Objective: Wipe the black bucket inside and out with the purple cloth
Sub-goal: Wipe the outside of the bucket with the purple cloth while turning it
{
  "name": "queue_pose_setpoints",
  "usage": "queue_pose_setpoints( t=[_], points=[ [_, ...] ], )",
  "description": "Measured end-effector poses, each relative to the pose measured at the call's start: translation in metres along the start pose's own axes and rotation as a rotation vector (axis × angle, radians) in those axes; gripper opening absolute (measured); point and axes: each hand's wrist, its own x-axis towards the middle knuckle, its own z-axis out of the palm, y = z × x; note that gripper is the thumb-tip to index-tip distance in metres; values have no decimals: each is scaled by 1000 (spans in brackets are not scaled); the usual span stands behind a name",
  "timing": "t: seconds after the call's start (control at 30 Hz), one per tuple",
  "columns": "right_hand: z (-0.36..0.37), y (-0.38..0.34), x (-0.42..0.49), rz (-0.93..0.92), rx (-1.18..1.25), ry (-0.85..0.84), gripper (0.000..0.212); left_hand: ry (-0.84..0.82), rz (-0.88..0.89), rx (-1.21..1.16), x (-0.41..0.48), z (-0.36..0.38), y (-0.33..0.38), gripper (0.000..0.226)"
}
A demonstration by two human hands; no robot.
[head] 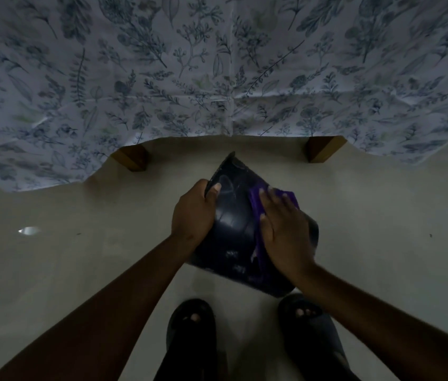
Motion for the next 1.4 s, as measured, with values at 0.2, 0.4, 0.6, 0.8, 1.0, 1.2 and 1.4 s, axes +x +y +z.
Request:
queue_pose_setpoints(
  t=[0.2, 0.4, 0.6, 0.8, 1.0, 1.2, 1.4],
  points=[
    [3, -13, -1, -241, -91, -14, 51, -81, -86, -60, 16, -2, 16, 34],
    [-11, 17, 56, 113, 9, 137, 52, -88, 39, -151, -16, -4, -3, 27],
    [23, -7, -36, -144, -114, 66, 54, -46, -11, -140, 11, 1, 11, 29],
    [0, -9, 37, -126, -151, 89, 50, -16, -4, -223, -2, 4, 5, 30],
    [8, -7, 9, -37, -119, 94, 53, -76, -3, -144, 4, -2, -1, 30],
    [15, -25, -1, -253, -186, 13, 55, -110, 27, -147, -12, -5, -11, 30],
    [-20, 5, 70, 221, 130, 9, 37, -95, 36, -146, -16, -2, -15, 31]
  ],
)
